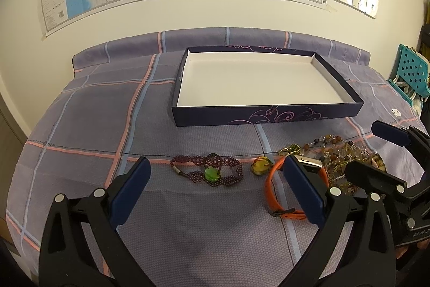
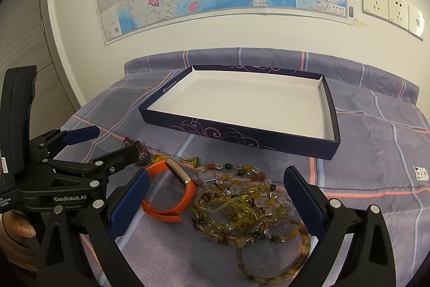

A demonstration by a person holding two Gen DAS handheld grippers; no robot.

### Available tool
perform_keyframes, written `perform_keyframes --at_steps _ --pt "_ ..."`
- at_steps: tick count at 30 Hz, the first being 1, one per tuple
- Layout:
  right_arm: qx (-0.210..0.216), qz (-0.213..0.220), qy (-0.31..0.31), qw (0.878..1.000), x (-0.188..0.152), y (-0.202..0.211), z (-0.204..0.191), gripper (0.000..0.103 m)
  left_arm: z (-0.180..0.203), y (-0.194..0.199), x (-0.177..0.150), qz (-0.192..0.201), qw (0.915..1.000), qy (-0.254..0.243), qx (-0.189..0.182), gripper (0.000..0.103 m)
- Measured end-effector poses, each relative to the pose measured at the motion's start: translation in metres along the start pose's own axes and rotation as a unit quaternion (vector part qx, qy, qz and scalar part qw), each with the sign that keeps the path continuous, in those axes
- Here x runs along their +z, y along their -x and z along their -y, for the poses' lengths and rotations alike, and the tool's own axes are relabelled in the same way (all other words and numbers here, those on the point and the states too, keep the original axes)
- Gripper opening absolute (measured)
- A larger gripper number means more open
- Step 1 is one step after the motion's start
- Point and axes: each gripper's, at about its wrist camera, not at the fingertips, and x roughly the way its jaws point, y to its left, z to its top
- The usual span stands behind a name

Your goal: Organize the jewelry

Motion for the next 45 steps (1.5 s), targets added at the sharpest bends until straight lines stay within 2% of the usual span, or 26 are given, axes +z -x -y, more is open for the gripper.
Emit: perform_keyframes --at_steps 45 --pt "0.006 0.000 -0.002 1.000 -0.0016 0.0014 0.0017 0.096 0.0072 -0.0004 -0.0046 -0.006 0.9999 -0.006 -0.008 0.097"
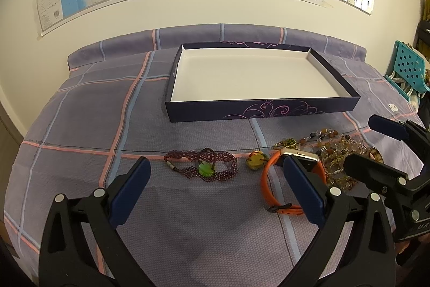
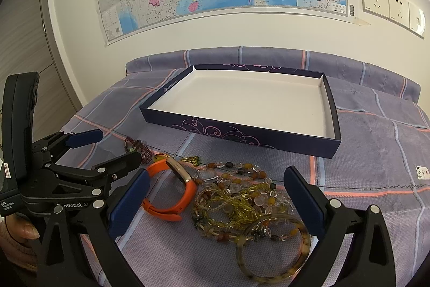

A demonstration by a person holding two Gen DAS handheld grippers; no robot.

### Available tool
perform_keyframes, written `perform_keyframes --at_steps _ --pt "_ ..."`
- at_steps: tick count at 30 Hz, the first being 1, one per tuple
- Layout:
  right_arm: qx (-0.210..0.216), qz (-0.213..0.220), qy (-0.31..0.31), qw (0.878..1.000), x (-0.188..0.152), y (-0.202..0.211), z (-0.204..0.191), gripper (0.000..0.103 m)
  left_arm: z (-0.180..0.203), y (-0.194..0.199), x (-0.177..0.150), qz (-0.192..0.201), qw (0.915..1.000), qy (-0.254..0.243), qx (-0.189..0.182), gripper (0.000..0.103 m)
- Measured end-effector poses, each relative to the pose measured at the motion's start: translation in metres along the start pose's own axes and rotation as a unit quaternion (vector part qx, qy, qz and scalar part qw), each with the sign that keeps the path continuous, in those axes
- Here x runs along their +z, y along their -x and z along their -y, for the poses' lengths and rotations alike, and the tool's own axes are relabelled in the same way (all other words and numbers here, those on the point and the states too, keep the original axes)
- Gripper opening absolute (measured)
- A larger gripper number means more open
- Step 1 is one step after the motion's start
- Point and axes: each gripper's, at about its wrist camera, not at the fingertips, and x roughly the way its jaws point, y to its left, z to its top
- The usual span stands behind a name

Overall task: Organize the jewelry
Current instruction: 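Grasp the orange-strap smartwatch with the left tool while the right tool grasps the tortoiseshell bangle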

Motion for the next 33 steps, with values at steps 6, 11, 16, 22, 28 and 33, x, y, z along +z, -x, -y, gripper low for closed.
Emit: perform_keyframes --at_steps 6,11,16,22,28,33 --pt "-0.008 -0.005 -0.005 1.000 -0.003 0.006 0.013 0.096 -0.001 -0.001 0.000 -0.005 0.9998 -0.003 -0.020 0.097" --pt "-0.023 -0.017 -0.030 0.999 -0.011 0.018 0.043 0.096 0.001 -0.005 -0.003 -0.017 0.9984 -0.011 -0.053 0.089" --pt "-0.031 -0.039 -0.051 0.997 -0.026 0.025 0.068 0.088 0.011 -0.007 -0.006 -0.024 0.9962 -0.029 -0.079 0.077" --pt "-0.011 -0.064 -0.051 0.997 -0.041 0.027 0.077 0.055 0.017 -0.014 -0.008 -0.045 0.9916 -0.038 -0.115 0.066" --pt "0.003 -0.084 -0.030 0.996 -0.046 0.019 0.071 0.027 0.015 -0.026 -0.009 -0.072 0.9868 -0.031 -0.141 0.052" --pt "0.007 -0.089 -0.037 0.995 -0.045 0.018 0.077 0.005 0.015 -0.030 -0.007 -0.079 0.9853 -0.032 -0.148 0.034"
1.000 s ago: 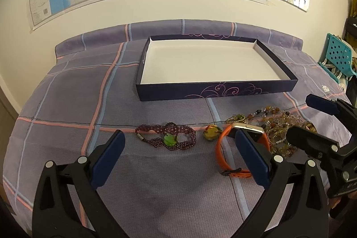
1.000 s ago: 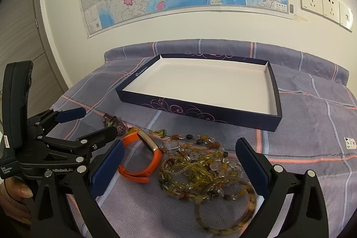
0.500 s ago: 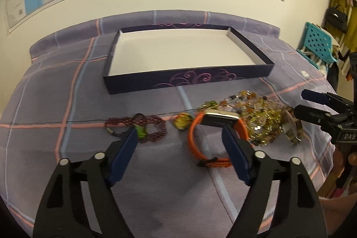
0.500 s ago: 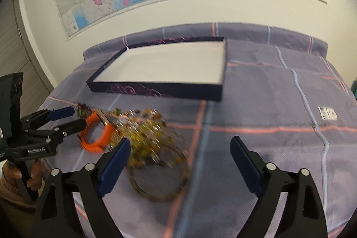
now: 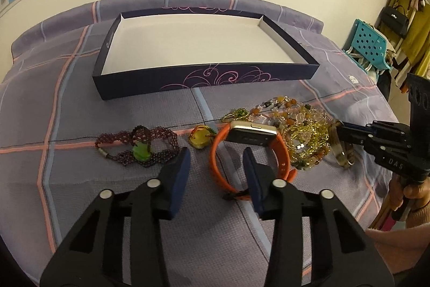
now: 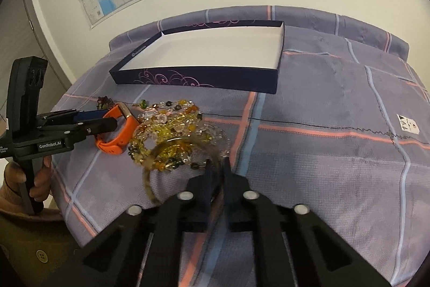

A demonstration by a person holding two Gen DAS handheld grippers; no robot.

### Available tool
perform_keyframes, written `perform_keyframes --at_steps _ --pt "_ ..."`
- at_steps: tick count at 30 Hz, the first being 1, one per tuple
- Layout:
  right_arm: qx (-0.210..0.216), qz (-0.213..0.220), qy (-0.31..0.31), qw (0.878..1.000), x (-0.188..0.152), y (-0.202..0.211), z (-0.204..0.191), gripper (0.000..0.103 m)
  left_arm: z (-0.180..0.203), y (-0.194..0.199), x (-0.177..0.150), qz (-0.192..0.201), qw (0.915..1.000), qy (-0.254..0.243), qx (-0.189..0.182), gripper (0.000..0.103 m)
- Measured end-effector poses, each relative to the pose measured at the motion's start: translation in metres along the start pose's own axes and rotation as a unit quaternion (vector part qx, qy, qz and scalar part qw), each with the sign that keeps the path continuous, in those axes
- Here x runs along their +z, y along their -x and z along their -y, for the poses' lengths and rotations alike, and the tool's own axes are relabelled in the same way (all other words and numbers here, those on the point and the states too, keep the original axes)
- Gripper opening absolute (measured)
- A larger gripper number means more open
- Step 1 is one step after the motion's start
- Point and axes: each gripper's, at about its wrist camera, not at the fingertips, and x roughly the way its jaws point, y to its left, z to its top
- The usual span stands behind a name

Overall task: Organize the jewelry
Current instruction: 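Grasp the orange-strap smartwatch with the left tool while the right tool grasps the tortoiseshell bangle, then carry the watch and bangle into the box tray and open both tools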

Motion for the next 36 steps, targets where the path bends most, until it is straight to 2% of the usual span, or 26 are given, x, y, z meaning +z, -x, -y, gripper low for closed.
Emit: perform_keyframes --at_steps 2,8,17,24,27,36 --pt "-0.001 0.001 0.002 1.000 0.002 0.002 0.001 0.005 0.001 -0.001 0.001 -0.006 0.9999 -0.004 -0.011 0.018" --pt "0.005 0.017 0.003 1.000 0.012 0.012 0.003 0.006 0.000 0.001 0.004 -0.008 0.9997 -0.015 -0.015 0.009" --pt "0.025 0.052 0.006 0.998 0.041 0.018 0.000 0.006 -0.003 0.023 0.024 0.023 0.9991 -0.023 -0.026 0.009" --pt "0.025 0.067 0.011 0.997 0.081 0.007 0.002 0.006 -0.020 0.031 0.063 0.056 0.9981 -0.009 -0.023 0.009" --pt "0.017 0.068 0.017 0.997 0.107 -0.007 0.006 0.006 -0.029 0.026 0.084 0.065 0.9977 0.002 -0.019 0.009" --pt "0.001 0.042 0.011 0.999 0.180 -0.068 0.020 0.006 -0.064 -0.025 0.139 0.047 0.9973 0.056 -0.005 0.009"
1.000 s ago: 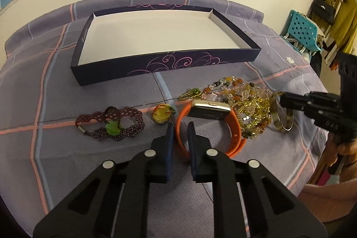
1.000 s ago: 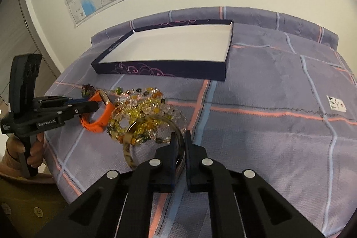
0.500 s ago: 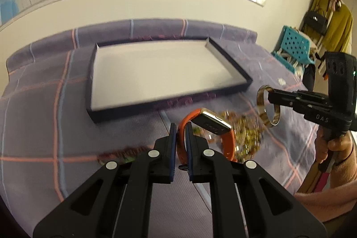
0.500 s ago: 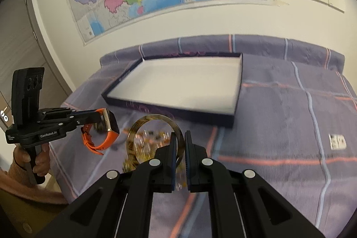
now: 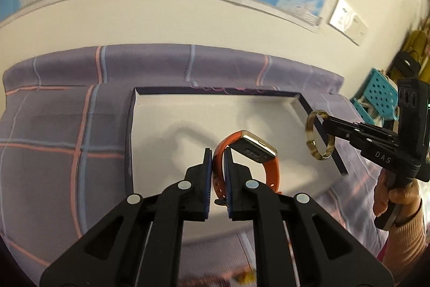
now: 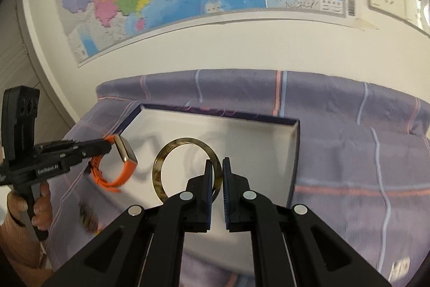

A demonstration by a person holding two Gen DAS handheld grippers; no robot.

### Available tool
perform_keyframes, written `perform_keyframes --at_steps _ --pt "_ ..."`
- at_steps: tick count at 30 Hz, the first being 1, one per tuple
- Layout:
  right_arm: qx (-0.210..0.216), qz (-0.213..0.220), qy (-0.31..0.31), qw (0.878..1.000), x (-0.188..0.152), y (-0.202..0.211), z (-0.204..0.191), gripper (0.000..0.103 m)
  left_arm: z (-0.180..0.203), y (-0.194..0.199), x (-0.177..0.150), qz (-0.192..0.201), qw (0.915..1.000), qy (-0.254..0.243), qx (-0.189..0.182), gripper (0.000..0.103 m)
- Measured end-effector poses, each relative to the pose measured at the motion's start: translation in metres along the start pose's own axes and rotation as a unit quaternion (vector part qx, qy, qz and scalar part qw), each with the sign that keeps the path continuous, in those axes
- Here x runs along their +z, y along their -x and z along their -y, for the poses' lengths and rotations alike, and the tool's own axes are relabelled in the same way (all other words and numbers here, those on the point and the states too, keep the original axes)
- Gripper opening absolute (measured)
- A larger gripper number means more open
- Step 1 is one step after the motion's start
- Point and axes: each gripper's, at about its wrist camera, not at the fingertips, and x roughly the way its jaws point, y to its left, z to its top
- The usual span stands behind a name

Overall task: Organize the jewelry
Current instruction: 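Carry the watch and bangle into the box tray and open both tools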

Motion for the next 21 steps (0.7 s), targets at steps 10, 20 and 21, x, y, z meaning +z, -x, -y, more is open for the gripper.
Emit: perform_keyframes --at_steps 10,20,21 --pt "-0.048 -0.061 0.007 0.997 0.029 -0.069 0.008 0.006 -0.019 -0.060 0.035 -0.033 0.9984 0.044 0.012 0.009" --pt "-0.063 -0.078 -0.030 0.994 0.037 -0.083 0.030 0.007 -0.029 -0.087 0.043 -0.064 0.9948 0.074 0.027 0.010" --pt "-0.065 -0.074 -0.032 0.995 0.036 -0.080 0.030 0.007 -0.030 -0.089 0.044 -0.067 0.9946 0.076 0.027 0.010"
